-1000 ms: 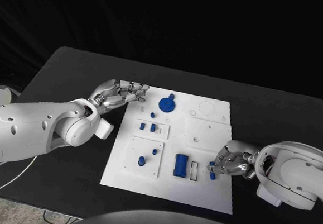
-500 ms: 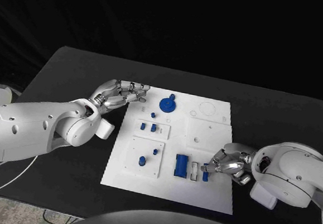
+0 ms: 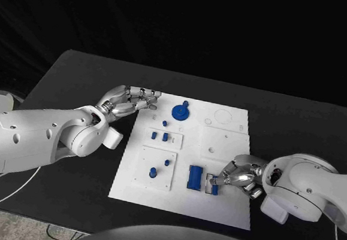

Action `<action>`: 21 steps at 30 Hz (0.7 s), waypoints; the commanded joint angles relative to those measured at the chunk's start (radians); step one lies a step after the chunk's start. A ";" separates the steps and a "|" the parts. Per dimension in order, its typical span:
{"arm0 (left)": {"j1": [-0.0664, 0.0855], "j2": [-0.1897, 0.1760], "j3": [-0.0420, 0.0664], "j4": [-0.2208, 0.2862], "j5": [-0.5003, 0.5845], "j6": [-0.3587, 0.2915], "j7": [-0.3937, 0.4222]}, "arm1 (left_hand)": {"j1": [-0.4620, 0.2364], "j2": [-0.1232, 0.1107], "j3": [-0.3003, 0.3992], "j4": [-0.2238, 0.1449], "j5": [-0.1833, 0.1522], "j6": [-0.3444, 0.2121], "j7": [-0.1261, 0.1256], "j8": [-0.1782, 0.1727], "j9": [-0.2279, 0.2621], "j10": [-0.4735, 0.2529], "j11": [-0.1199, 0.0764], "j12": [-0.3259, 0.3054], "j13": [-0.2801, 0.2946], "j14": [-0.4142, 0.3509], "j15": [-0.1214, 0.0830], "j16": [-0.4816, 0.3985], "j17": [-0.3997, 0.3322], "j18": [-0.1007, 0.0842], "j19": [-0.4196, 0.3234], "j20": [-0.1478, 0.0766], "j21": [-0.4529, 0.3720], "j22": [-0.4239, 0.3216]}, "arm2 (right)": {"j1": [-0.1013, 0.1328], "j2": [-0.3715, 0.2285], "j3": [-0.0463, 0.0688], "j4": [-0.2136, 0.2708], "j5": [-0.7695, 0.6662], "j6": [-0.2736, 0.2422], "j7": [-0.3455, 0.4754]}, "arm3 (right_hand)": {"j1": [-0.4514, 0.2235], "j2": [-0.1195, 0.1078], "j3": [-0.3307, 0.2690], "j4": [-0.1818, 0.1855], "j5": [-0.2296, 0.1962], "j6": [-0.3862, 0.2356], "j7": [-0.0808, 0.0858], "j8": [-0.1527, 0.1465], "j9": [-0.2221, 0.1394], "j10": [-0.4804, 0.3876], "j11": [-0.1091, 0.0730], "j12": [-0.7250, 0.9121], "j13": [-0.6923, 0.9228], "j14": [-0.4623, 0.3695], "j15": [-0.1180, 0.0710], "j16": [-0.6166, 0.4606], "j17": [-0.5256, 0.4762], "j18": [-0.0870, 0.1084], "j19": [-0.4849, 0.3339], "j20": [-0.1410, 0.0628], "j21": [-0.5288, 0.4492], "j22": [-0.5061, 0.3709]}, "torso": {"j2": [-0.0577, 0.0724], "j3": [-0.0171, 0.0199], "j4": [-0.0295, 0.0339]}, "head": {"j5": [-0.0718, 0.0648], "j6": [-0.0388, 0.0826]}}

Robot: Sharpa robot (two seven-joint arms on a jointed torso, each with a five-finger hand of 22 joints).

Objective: Assemble the parts on the task board

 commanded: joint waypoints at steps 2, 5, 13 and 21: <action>-0.001 0.002 0.001 0.000 0.003 0.021 0.006 | 0.005 0.005 0.006 0.002 0.007 0.002 0.004 0.002 0.001 0.002 0.008 -0.001 0.001 -0.006 0.002 0.004 -0.001 -0.011 0.002 -0.002 0.005 -0.001 | -0.004 0.006 0.000 0.000 -0.039 0.010 0.006 | -0.014 -0.002 0.018 -0.010 -0.017 -0.006 -0.001 0.006 -0.001 0.105 0.002 0.003 0.262 0.082 0.009 0.000 0.139 -0.002 0.050 0.008 -0.004 0.217 | 0.000 -0.0001 -0.0013 | 0.001 0.000; -0.001 0.002 0.001 -0.001 0.003 0.022 0.005 | 0.005 0.005 0.006 0.002 0.007 0.002 0.004 0.002 0.001 0.002 0.008 -0.001 0.001 -0.006 0.002 0.004 -0.001 -0.011 0.002 -0.002 0.005 -0.001 | -0.006 0.009 0.000 0.002 -0.046 0.010 0.007 | -0.018 -0.001 0.017 -0.009 -0.032 -0.005 -0.001 0.007 -0.002 0.105 0.002 0.003 0.262 0.081 0.010 0.000 0.137 -0.002 0.050 0.008 -0.004 0.217 | 0.000 -0.0004 -0.0013 | 0.000 0.000; -0.001 0.003 0.001 -0.003 0.003 0.025 0.003 | 0.005 0.006 0.006 0.002 0.008 0.000 0.004 0.002 0.000 0.002 0.008 -0.001 0.001 -0.007 0.002 0.004 -0.001 -0.011 0.002 -0.002 0.005 -0.001 | -0.007 0.011 0.000 0.004 -0.053 0.007 0.005 | -0.043 0.000 0.002 0.005 -0.120 0.001 -0.001 0.013 -0.002 0.105 0.003 0.003 0.262 0.082 0.010 0.002 0.140 -0.003 0.050 0.008 -0.003 0.218 | -0.001 -0.0001 -0.0009 | 0.000 0.000; -0.001 0.004 0.001 -0.005 0.003 0.028 -0.002 | 0.007 0.006 0.007 0.001 0.009 -0.003 0.004 0.001 0.000 0.002 0.009 -0.001 0.001 -0.007 0.003 0.004 -0.001 -0.011 0.002 -0.001 0.005 -0.002 | -0.007 0.011 0.000 0.010 -0.060 -0.010 0.010 | -0.069 -0.001 -0.035 0.022 -0.126 0.015 -0.009 0.049 0.022 0.105 -0.004 0.003 0.262 0.082 0.005 0.002 0.140 -0.003 0.051 0.005 -0.001 0.218 | -0.001 0.0004 -0.0005 | 0.002 0.000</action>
